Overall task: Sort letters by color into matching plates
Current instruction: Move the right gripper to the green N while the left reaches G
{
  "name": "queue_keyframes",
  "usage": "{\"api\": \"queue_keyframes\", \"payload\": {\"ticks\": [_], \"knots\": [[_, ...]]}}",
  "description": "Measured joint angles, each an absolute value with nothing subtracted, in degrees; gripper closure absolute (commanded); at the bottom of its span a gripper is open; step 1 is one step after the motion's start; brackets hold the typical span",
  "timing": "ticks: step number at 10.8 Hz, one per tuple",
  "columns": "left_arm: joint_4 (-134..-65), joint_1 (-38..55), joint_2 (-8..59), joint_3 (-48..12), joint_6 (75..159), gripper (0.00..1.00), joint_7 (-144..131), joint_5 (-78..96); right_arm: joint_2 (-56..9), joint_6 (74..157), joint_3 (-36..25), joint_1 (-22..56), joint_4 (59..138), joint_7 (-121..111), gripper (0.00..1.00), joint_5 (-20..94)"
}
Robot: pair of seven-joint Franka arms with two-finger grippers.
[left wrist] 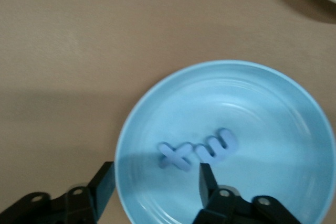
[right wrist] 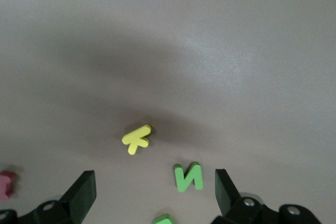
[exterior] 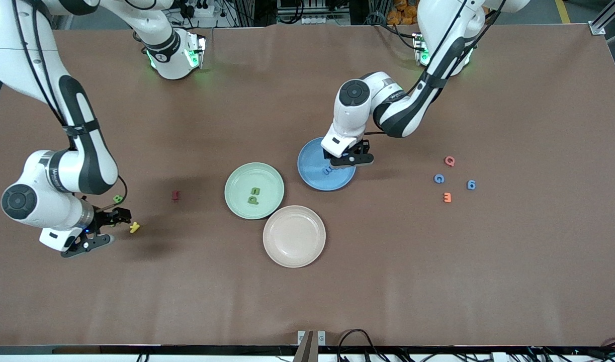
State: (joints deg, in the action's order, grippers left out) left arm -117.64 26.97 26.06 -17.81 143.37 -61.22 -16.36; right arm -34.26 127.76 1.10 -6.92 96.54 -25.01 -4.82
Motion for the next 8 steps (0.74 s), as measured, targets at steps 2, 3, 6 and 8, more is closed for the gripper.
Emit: {"api": "queue_keyframes", "payload": {"ticks": [2,3,6,8], "knots": [[-118.47,24.33,25.77,-17.3,143.24,0.32,-56.63,-16.37,-34.35,127.98,3.76,-11.32,96.9,-30.34,0.0,-4.82],[-119.2,22.47,25.32,-17.02,143.22,0.32,-53.6,-16.37,-34.43,129.22,5.24,-13.84,97.55,-33.21,0.0,-4.82],[-122.28,18.47,23.23,-14.52,143.2,0.33,-43.45,-16.37,-34.68,132.88,7.65,-18.56,100.16,-40.07,0.0,-4.87],[-123.92,17.2,21.79,-13.21,143.21,0.36,-38.54,-16.37,-34.76,134.74,7.91,-18.67,100.86,-41.02,0.0,-6.26]]}}
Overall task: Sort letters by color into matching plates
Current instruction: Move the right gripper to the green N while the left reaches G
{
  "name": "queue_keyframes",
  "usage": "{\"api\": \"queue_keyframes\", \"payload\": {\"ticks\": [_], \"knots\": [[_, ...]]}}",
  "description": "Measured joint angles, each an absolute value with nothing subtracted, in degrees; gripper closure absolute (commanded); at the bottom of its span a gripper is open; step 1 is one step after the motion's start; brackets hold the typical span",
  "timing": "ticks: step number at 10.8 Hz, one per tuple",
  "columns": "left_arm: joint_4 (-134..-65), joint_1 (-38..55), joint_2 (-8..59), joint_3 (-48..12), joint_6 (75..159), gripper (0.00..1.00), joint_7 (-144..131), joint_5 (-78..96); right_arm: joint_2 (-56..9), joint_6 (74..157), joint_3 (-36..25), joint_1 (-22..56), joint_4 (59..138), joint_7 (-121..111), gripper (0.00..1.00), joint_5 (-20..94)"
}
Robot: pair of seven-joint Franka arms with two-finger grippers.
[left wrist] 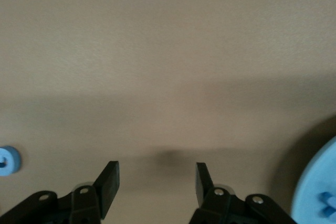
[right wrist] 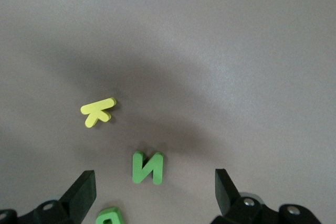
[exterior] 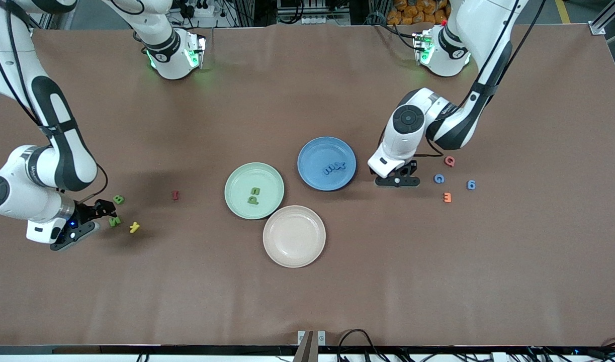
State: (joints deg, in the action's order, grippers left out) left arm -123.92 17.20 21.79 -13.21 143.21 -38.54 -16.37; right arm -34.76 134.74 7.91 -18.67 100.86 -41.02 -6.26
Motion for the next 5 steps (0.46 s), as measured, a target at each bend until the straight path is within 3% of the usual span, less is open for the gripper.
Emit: {"api": "queue_keyframes", "payload": {"ticks": [2,5], "knots": [[-125.52,16.8,20.14,-12.8,143.21,0.36,-35.95,-16.37,-35.07,141.76,7.94,-18.79,104.14,-41.03,0.0,-7.24],[-129.04,15.34,17.82,-9.94,145.76,0.37,-30.63,-16.38,-35.99,146.02,7.94,-18.9,107.03,-41.03,0.0,-7.84]]}}
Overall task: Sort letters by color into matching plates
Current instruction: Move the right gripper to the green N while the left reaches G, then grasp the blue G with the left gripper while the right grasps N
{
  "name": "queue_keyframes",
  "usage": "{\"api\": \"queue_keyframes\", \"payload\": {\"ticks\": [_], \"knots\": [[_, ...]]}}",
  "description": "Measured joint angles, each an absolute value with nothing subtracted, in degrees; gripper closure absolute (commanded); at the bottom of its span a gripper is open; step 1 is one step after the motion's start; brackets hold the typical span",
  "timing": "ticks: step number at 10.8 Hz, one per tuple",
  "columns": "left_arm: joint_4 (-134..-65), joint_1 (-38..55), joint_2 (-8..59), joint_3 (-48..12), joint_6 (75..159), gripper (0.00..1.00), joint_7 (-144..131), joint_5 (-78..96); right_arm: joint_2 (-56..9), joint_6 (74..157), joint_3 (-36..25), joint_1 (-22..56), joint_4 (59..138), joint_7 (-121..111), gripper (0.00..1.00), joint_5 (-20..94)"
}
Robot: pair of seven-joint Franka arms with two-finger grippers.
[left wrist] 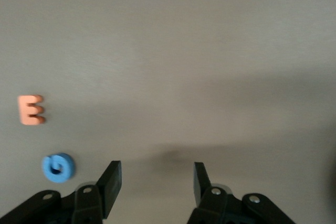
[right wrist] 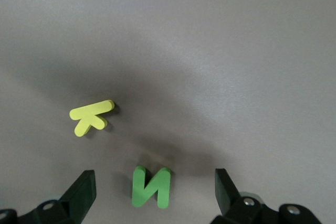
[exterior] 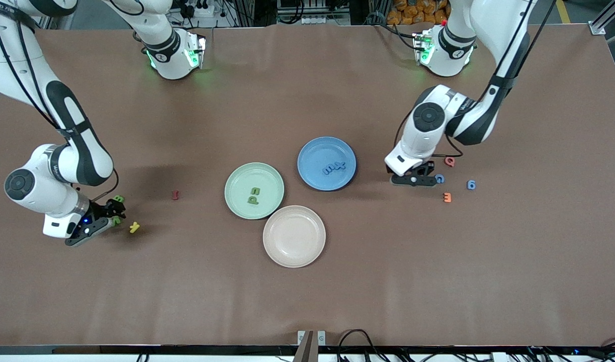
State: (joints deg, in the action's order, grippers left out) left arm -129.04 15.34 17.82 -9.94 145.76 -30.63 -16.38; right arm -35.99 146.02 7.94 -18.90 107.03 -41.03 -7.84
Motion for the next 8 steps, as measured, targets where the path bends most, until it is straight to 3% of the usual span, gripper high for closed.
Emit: {"api": "queue_keyframes", "payload": {"ticks": [1,8], "knots": [[-130.56,14.94,17.11,-8.61,147.35,0.41,-28.48,-16.38,-36.17,147.39,7.93,-18.92,107.99,-41.03,0.0,-7.89],[-136.66,11.91,15.89,-4.13,155.59,0.43,-18.61,-16.38,-36.1,152.25,8.15,-20.07,111.78,-41.02,0.0,-9.12]]}}
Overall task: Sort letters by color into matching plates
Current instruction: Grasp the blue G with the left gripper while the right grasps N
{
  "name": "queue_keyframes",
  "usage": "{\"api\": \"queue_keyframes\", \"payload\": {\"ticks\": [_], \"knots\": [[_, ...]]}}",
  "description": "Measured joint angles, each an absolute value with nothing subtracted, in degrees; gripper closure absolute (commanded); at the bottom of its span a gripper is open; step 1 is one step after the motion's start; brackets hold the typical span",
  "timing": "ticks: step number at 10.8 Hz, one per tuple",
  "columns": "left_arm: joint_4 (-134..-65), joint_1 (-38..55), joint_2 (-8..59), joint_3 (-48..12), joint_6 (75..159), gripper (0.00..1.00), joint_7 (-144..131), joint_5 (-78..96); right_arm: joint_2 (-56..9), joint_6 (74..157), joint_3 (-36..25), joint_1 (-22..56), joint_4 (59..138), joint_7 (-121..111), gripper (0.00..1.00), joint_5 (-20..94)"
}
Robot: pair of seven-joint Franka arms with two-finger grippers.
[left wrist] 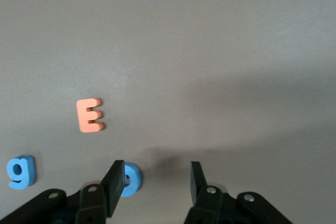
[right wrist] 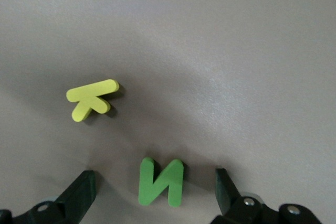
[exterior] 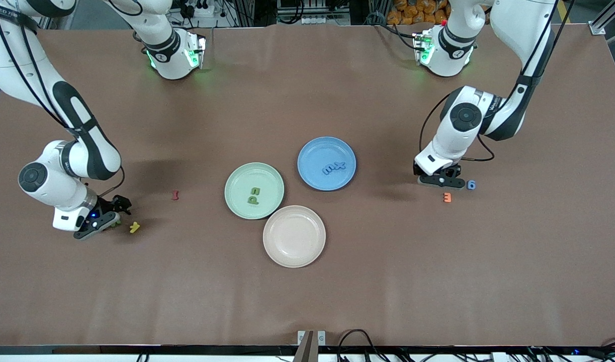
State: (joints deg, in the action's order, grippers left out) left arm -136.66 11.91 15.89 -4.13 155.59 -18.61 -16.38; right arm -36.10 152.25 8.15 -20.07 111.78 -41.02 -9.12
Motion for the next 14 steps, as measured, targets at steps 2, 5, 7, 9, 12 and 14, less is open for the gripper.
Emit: {"api": "queue_keyframes", "payload": {"ticks": [2,5,7,9,12,14], "knots": [[-138.29,11.73,15.89,-2.4,158.36,0.43,-16.0,-16.38,-36.0,152.41,8.14,-20.76,111.78,-41.05,0.0,-9.28],[-139.62,11.59,15.89,-1.41,160.26,0.43,-14.97,-16.38,-35.97,152.58,8.14,-21.31,111.78,-41.1,0.0,-9.53],[-140.25,11.48,15.93,-1.29,161.2,0.43,-14.97,-16.38,-35.97,152.74,8.14,-21.37,111.77,-41.1,0.06,-9.65],[-141.4,11.4,16.31,-1.09,163.56,0.43,-14.97,-16.38,-35.93,152.88,8.16,-21.37,111.64,-41.11,0.06,-9.72],[-142.19,11.3,16.97,-0.58,165.24,0.43,-14.97,-16.38,-35.92,153.15,8.43,-21.33,111.24,-41.11,0.09,-9.74],[-142.61,11.29,17.03,-0.04,165.77,0.45,-14.88,-16.38,-35.91,153.19,8.65,-21.22,110.75,-41.1,0.16,-9.74]]}}
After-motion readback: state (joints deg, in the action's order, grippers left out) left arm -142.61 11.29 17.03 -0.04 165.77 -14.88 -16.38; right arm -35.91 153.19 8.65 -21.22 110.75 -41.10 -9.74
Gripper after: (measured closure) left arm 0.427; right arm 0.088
